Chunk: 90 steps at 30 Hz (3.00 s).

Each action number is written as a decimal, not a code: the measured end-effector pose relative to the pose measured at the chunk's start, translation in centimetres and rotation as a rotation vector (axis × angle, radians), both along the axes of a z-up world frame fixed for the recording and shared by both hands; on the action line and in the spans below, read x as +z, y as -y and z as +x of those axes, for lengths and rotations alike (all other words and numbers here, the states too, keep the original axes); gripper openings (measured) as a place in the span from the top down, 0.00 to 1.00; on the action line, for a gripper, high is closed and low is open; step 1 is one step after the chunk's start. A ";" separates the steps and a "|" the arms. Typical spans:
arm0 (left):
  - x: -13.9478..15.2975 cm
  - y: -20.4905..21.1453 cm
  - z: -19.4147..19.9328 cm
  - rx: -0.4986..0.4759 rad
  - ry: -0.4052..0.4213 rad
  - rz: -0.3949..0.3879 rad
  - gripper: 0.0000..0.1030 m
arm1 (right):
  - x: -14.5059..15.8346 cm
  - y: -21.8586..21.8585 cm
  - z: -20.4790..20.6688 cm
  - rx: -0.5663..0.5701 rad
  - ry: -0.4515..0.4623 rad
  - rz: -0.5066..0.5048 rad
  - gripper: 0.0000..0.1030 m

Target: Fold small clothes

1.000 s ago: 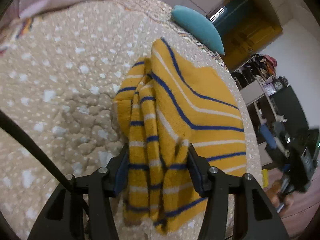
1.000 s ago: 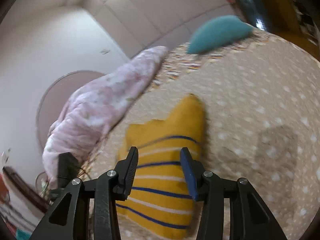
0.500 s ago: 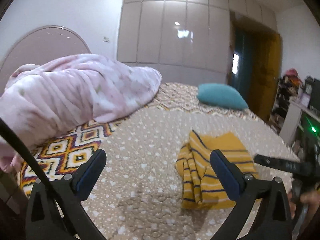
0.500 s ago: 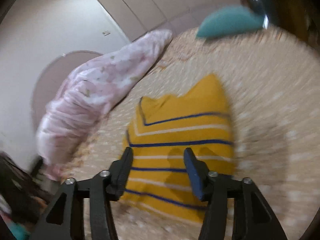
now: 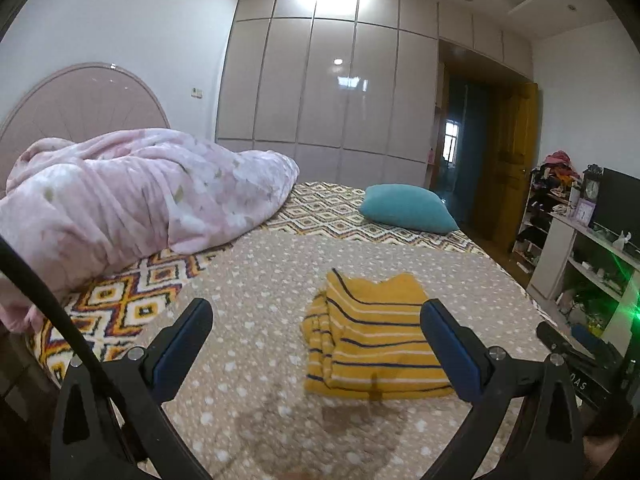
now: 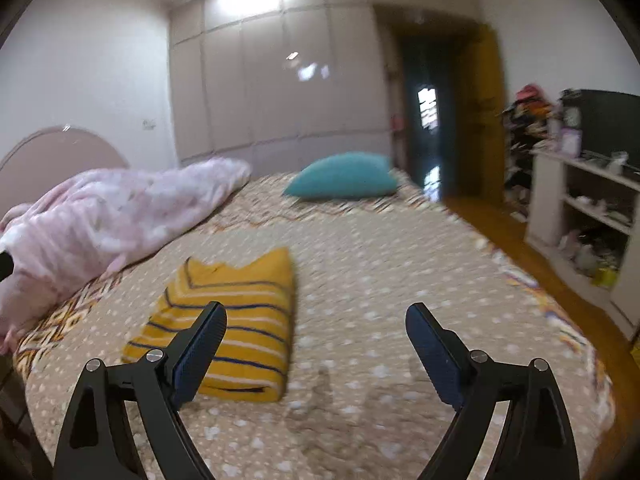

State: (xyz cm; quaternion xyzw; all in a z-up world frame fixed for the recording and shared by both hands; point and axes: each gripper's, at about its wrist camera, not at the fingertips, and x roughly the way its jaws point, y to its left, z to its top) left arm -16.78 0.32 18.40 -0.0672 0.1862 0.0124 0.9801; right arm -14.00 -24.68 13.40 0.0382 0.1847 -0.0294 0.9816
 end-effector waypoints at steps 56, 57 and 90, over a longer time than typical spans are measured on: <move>-9.6 3.1 1.5 0.014 -0.431 0.047 0.00 | -8.3 -2.9 0.5 0.001 -0.392 0.091 0.00; -9.8 3.1 1.6 0.019 -0.439 0.052 0.00 | -8.3 -3.0 0.5 0.001 -0.391 0.082 0.00; -10.8 2.7 1.9 0.014 -0.481 0.030 0.00 | -7.9 -3.3 0.5 0.001 -0.375 -0.034 0.00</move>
